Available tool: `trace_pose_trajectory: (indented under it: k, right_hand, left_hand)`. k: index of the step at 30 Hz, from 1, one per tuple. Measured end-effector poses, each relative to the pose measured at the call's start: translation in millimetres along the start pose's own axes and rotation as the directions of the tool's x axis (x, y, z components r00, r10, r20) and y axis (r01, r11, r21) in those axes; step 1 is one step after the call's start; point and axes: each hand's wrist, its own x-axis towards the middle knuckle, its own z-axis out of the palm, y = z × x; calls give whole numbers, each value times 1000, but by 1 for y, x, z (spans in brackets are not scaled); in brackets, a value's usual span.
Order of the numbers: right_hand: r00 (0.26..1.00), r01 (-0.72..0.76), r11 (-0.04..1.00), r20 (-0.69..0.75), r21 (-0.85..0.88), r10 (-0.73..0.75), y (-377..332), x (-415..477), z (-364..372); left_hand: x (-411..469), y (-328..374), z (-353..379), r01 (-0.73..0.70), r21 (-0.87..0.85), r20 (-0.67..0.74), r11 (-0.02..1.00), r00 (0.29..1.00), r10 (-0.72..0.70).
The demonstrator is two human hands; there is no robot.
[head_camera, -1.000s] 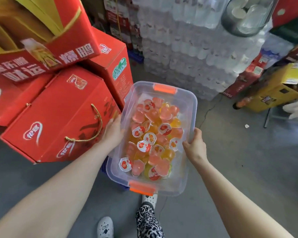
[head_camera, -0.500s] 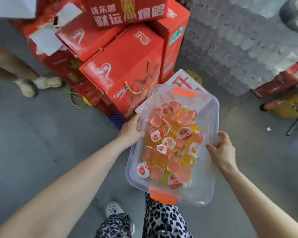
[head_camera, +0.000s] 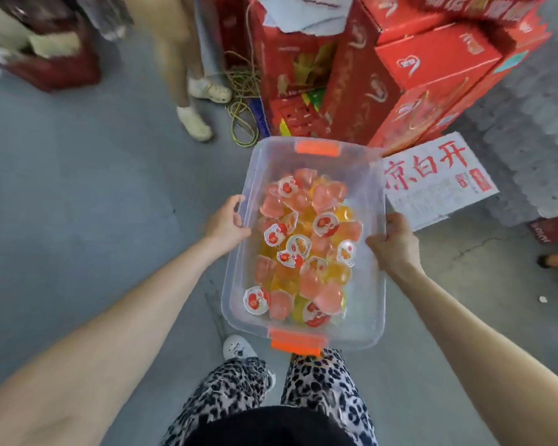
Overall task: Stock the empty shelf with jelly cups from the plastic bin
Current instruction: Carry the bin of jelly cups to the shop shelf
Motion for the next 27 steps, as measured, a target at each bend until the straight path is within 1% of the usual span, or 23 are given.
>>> trace_pose_trajectory:
  k: [4,7,10,13,17,20,24,27]
  right_hand:
    - [979,157,981,148,-117,-139,-83,-40,78]
    - [938,262,955,267,-137,-219,-141,-66,140]
    - [862,418,895,379,-159,-335,-201,-85,201]
    - [766,561,805,489,-193,-417,-267,-103,262]
    - [665,637,762,583,-116,-467,-353,-122,346]
    - [577,708,700,646,-90,-500,-422,-139,409]
    - [482,784,617,694,-68,-535,-510,-162,488]
    - [443,809,585,707,-50,-551,-574,-179,539]
  left_hand:
    - [-42,-85,-87,109,-63,-150,992,982,-117]
    - [-75,-149,-143,204,-134,-257,970,938,-233]
    - [-104,-207,-191,285,-231,-345,930,870,-352]
    - [-127,-256,-239,340,-342,-379,876,803,-460]
    - [-143,-314,-307,351,-426,-449,834,718,-532]
    - [-148,-345,-358,354,-500,-506,790,621,-598]
    - [-147,-380,-425,307,-601,-555,738,505,-661]
    - [-138,-412,-480,292,-650,-557,702,445,-701]
